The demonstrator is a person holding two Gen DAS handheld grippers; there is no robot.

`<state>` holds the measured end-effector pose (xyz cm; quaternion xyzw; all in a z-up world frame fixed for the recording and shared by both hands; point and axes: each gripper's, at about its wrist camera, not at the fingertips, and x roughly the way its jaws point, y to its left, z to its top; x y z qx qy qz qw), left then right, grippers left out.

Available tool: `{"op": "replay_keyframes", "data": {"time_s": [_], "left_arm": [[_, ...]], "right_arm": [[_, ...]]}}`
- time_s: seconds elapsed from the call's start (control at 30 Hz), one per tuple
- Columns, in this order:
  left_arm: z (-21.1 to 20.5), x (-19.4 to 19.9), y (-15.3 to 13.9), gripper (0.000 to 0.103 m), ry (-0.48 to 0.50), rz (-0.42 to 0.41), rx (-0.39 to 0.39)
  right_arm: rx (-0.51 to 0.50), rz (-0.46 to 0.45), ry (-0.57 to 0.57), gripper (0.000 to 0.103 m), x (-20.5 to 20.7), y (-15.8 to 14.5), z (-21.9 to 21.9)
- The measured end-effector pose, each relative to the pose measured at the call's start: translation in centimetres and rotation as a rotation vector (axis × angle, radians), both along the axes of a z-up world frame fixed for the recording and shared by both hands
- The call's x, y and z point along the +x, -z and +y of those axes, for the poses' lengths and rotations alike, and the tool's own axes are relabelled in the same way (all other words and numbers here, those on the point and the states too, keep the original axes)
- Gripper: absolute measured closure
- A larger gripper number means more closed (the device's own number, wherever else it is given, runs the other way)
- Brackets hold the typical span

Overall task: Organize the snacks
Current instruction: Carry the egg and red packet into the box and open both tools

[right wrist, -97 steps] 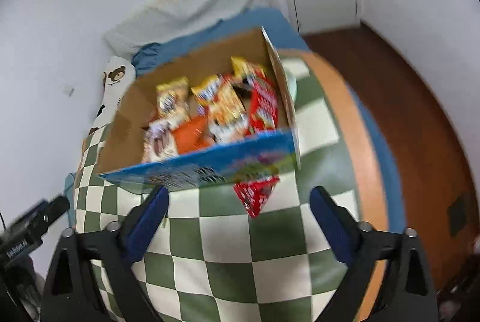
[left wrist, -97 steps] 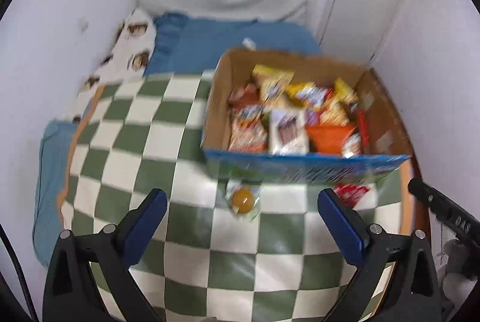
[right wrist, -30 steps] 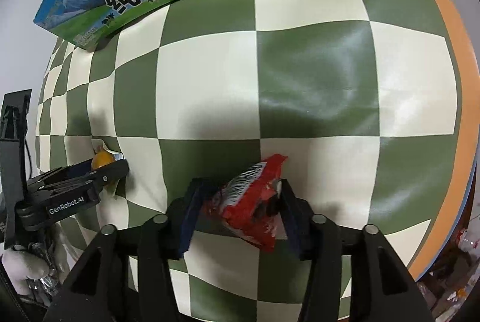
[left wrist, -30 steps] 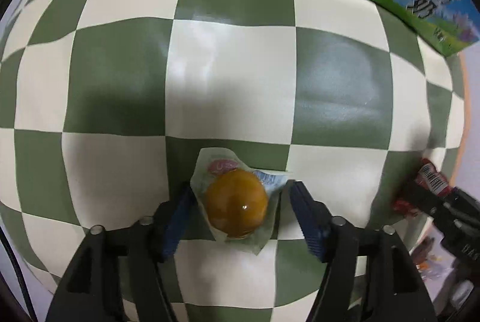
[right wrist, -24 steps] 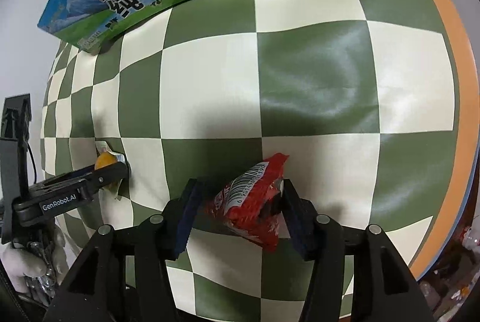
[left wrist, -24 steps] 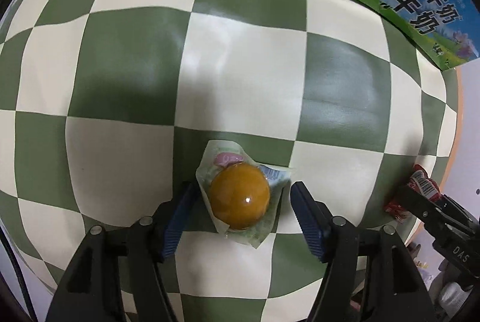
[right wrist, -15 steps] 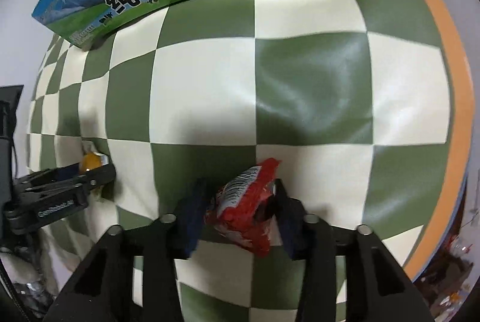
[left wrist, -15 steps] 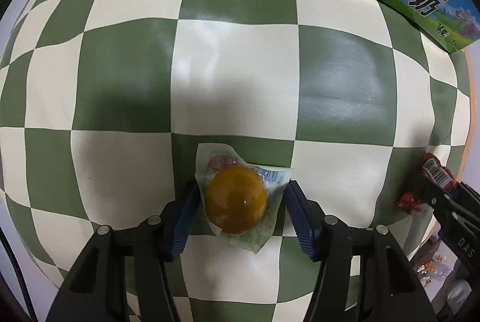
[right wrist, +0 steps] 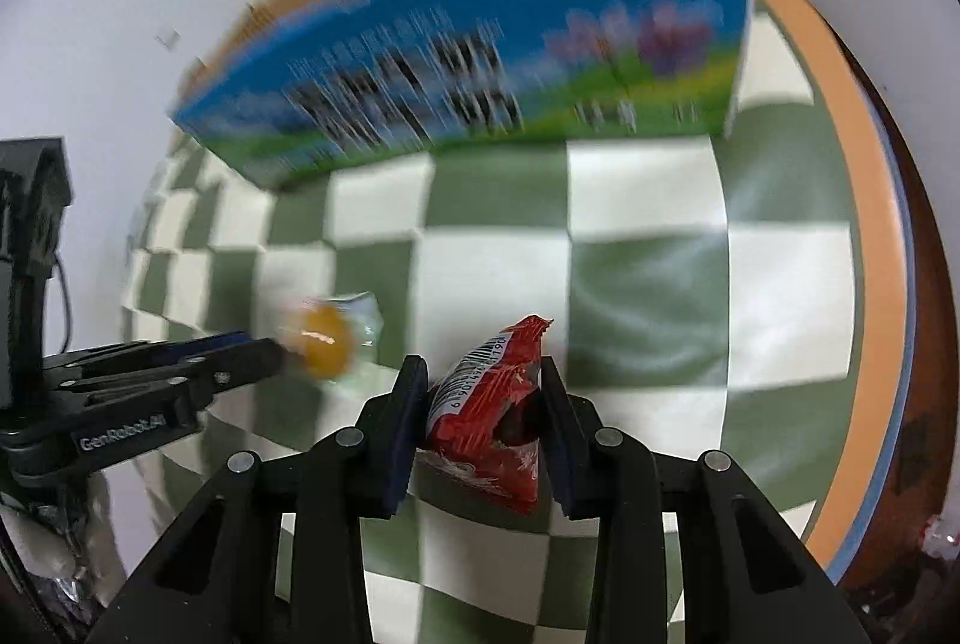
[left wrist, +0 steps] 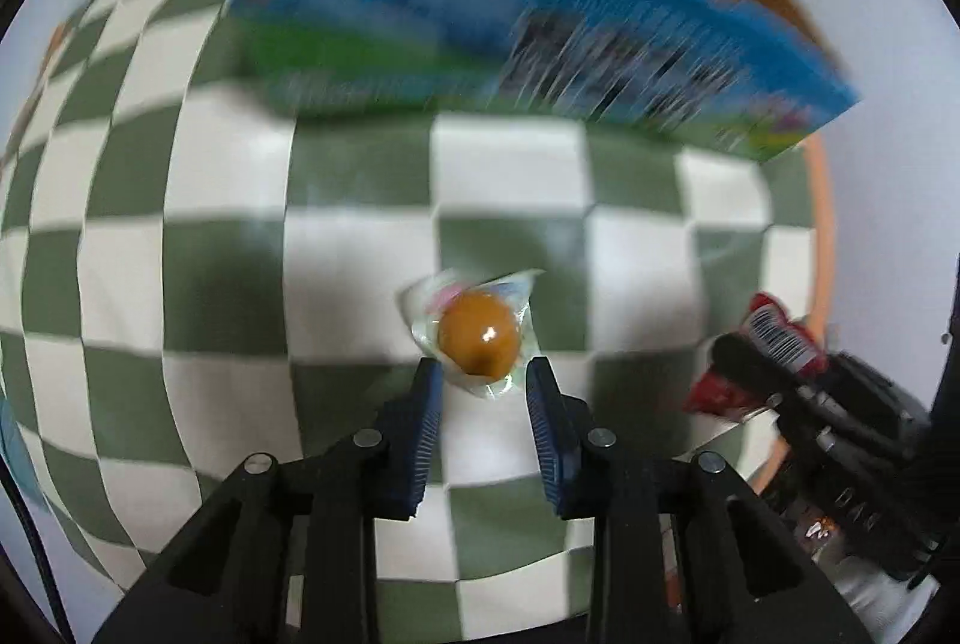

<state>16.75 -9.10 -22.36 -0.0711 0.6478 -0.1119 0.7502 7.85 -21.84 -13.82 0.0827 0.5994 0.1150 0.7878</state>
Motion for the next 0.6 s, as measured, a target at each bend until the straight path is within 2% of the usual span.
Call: {"op": "replay_keyframes", "data": {"time_s": [0.1, 0.2, 0.23, 0.27, 0.3, 0.33, 0.43, 0.5, 0.6], "left_arm": [[-1.0, 2.0, -1.5, 0.076, 0.046, -0.035, 0.001], [0.7, 3.4, 0.0, 0.071, 0.023, 0.0, -0.015], [0.9, 3.4, -0.8, 0.069, 0.022, 0.014, -0.017], [1.8, 3.3, -0.1, 0.062, 0.017, 0.041, -0.021], [2.3, 3.2, 1.0, 0.06, 0.003, 0.08, -0.034], [2.5, 3.2, 2.3, 0.06, -0.015, 0.116, -0.054], [2.9, 2.4, 3.6, 0.06, -0.058, 0.196, -0.1], [2.5, 2.6, 5.3, 0.06, -0.06, 0.235, -0.079], [1.6, 2.9, 6.8, 0.059, -0.037, 0.222, -0.024]], "right_arm": [[0.006, -0.044, -0.011, 0.065, 1.4, -2.2, 0.1], [0.013, -0.035, -0.002, 0.065, 2.6, -2.4, -0.4], [0.014, -0.027, 0.001, 0.065, 2.7, -2.2, -0.5], [0.017, -0.019, 0.008, 0.065, 2.8, -1.9, -0.9], [0.019, -0.011, 0.013, 0.065, 2.7, -1.5, -0.8], [0.022, -0.001, 0.017, 0.065, 2.6, -1.0, -0.7], [0.035, 0.041, 0.031, 0.065, 2.0, 0.8, -1.0], [0.037, 0.06, 0.038, 0.065, 1.8, 1.8, -1.1], [0.028, 0.079, 0.045, 0.065, 1.7, 3.0, -1.0]]}}
